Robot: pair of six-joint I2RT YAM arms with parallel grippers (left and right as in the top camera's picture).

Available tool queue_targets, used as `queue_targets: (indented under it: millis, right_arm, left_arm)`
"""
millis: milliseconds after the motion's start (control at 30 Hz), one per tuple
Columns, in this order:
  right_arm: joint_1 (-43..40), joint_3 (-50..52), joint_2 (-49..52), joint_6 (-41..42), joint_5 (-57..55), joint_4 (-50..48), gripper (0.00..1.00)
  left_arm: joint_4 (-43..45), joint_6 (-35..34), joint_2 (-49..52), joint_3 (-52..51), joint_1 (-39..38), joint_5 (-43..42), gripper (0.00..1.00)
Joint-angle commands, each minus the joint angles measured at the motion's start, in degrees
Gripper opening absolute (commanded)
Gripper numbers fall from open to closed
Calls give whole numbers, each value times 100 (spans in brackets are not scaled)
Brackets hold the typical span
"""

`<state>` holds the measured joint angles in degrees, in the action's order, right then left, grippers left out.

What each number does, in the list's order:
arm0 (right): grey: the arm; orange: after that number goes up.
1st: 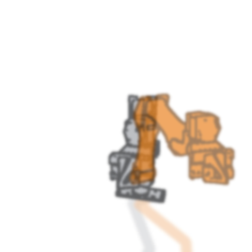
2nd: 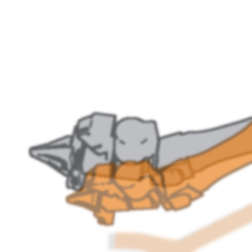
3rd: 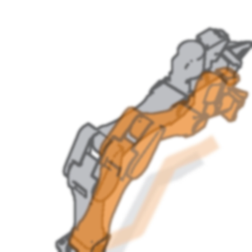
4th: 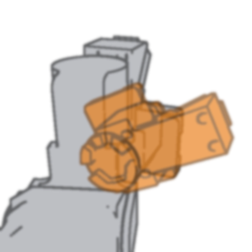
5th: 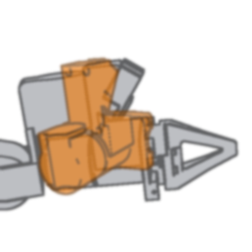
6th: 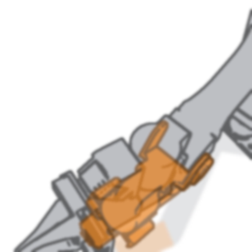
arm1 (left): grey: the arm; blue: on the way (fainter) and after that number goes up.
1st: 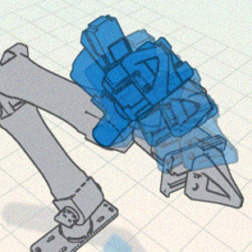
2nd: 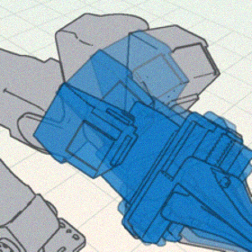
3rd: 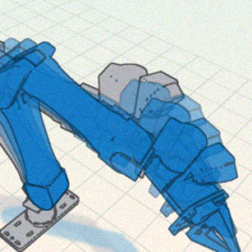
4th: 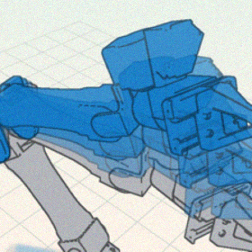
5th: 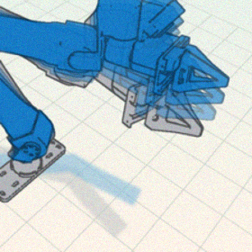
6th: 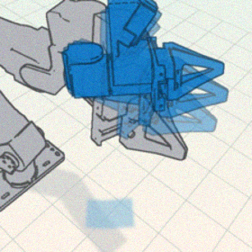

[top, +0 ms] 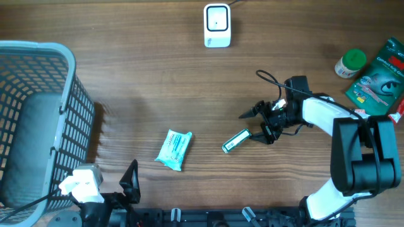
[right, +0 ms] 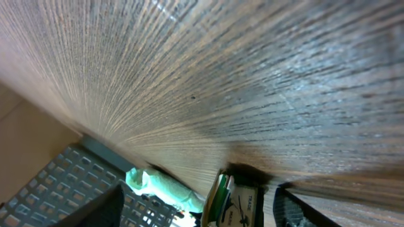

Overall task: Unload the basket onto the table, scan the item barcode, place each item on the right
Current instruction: 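Lower the right gripper and grasp the green battery pack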

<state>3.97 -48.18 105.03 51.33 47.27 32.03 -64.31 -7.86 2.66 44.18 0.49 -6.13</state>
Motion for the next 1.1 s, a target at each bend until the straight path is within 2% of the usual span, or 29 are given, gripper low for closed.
queue_targets:
  millis: [0,167,267,433,567,633,733,767,867,1067]
  right_arm:
    - [424,546,625,422,-380,166,76]
    - [645,551,625,433,-385,74,76]
    - [662,551,625,433,-409,57,71]
    - [664,555,625,431,-732,90,60]
    - [664,555,625,422,-855,81,38]
    - [664,555,625,389,-870,81,30]
    - [662,555,625,234,-846,92,28]
    - [662,555,625,199,-841,122,25]
    - [662,553,623,-61,-136,256,16]
    - [656,551,623,-229,1311,1064,17]
  left_arm:
    - [13,-31,-33,-4,33,-87,100]
    - [13,-33,-33,-4,33,-87,100]
    - [13,-31,-33,-4,33,-87,100]
    - [13,-31,-33,-4,33,-90,100]
    - [13,-33,-33,-4,33,-87,100]
    - [13,-33,-33,-4,33,-87,100]
    - [13,-31,-33,-4,33,-87,100]
    - [13,-31,-33,-4,33,-87,100]
    - [13,-33,-33,-4,33,-87,100]
    - [13,-33,-33,-4,31,-87,100]
